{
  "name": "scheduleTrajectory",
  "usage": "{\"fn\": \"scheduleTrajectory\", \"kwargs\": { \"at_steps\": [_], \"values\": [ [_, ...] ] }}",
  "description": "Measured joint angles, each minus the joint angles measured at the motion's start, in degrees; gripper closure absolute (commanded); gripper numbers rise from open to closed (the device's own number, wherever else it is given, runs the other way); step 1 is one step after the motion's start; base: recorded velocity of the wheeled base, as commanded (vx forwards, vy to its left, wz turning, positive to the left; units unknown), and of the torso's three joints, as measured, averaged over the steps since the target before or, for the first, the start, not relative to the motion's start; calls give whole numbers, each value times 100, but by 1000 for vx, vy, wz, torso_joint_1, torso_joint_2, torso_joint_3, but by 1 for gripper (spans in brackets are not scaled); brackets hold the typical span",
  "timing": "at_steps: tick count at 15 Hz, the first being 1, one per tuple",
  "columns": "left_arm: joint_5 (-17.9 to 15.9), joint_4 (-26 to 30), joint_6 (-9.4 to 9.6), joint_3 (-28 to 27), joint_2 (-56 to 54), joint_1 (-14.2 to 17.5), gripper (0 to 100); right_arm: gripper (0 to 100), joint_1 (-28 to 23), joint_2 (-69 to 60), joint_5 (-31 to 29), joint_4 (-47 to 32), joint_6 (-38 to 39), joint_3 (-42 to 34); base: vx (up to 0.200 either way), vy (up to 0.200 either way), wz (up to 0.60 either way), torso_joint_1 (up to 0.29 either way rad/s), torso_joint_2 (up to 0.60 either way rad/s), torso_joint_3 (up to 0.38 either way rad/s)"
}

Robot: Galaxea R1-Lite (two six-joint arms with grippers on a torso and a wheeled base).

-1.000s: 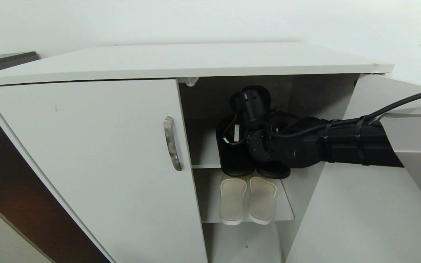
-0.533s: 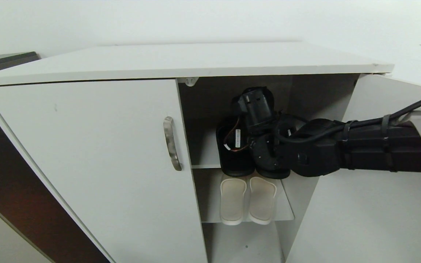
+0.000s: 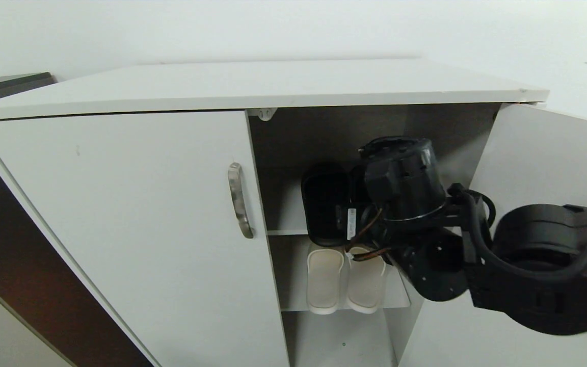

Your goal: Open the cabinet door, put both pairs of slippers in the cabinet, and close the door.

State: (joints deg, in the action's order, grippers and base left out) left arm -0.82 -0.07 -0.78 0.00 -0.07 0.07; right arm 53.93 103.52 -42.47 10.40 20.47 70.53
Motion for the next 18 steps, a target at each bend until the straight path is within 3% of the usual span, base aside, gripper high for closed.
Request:
{"fn": "scheduleTrajectory", "kwargs": {
  "at_steps": [5,14,18],
  "values": [
    [-5,0,7,0,0,0,100,100,277,-1148,1218,567,-150,-1532,0,0,0,0,0,0],
    [-7,0,2,0,0,0,100,100,317,-1469,1275,600,-219,-1902,0,0,0,0,0,0],
    [-7,2,-6,0,0,0,100,100,345,-1445,1275,600,-218,-1919,-200,0,0,7,5,2]
  ]
}}
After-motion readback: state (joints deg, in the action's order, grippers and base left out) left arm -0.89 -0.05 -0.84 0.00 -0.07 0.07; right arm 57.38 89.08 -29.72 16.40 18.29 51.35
